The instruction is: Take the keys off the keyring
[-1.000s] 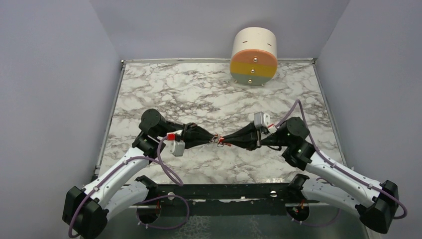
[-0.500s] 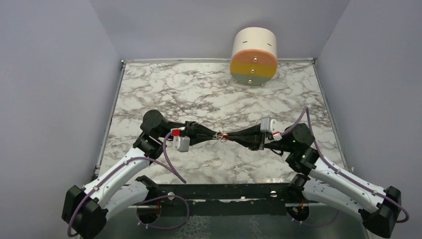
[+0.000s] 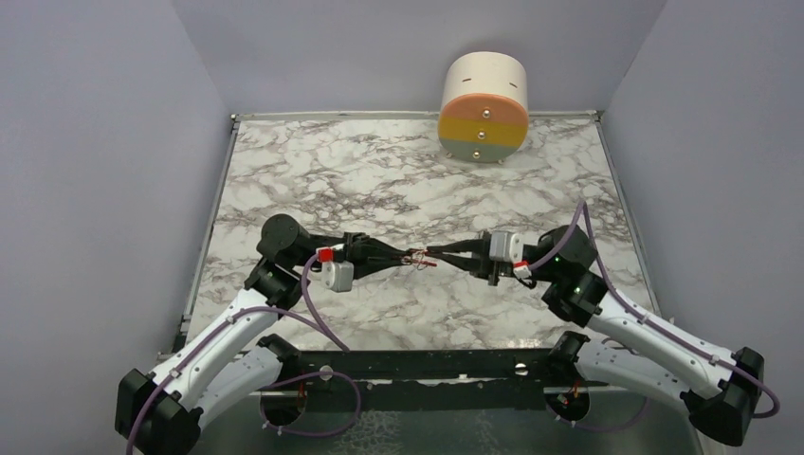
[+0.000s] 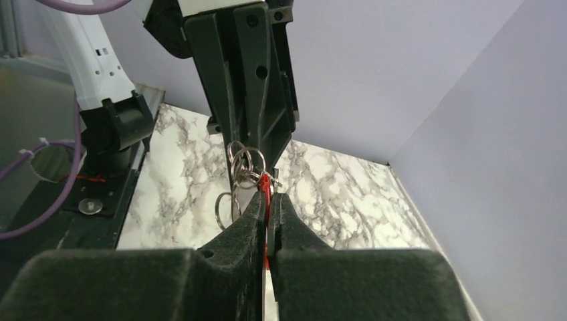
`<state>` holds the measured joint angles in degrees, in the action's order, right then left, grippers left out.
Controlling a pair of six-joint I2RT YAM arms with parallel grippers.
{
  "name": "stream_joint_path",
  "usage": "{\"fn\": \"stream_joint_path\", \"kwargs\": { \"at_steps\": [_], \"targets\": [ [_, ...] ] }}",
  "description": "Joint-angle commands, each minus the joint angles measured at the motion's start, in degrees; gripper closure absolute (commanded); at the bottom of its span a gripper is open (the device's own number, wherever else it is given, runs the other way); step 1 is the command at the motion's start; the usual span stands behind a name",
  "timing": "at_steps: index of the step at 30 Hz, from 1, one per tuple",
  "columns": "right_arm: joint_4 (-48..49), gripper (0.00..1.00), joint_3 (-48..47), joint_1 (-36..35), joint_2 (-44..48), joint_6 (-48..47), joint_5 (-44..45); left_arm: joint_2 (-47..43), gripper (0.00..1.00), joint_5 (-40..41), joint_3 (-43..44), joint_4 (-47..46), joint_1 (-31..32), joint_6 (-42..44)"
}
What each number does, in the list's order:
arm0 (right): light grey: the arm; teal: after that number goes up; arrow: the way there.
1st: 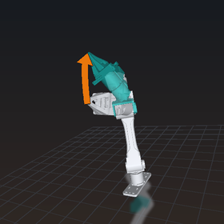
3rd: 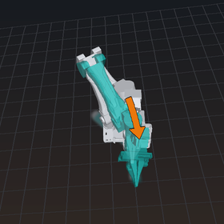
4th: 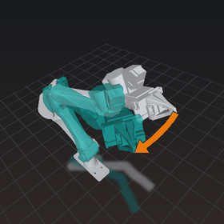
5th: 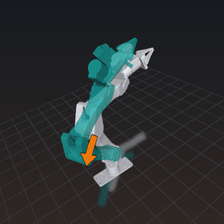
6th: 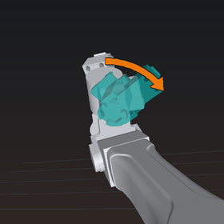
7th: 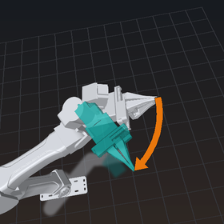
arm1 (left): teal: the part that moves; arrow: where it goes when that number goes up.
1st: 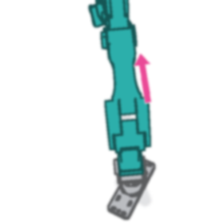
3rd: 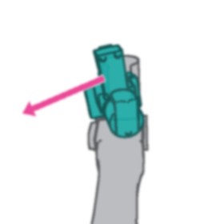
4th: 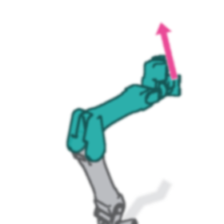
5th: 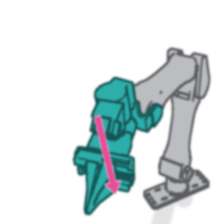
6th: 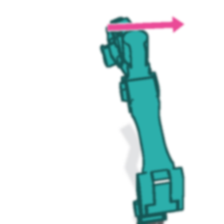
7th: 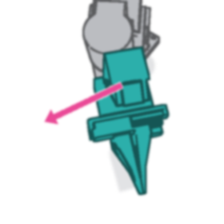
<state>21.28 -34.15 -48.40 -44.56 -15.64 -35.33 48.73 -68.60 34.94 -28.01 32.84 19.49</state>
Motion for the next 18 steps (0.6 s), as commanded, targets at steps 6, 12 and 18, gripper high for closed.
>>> {"fn": "stream_joint_path", "kwargs": {
  "at_steps": [6,12,18],
  "targets": [
    [-11.1,0.98,-12.6,1.5,-1.6,-12.6,-0.6,-1.3,1.00,6.7,2.7,5.6,-0.8,0.5],
    [-18.8,0.98,-17.2,1.5,-3.5,-20.5,3.7,-0.4,1.00,9.3,4.1,8.5,-0.8,1.5],
    [-11.4,0.98,-14.1,1.5,-3.4,-23.6,11.9,-1.5,1.00,2.8,3.7,10.5,-0.8,3.5]
  ]
}}
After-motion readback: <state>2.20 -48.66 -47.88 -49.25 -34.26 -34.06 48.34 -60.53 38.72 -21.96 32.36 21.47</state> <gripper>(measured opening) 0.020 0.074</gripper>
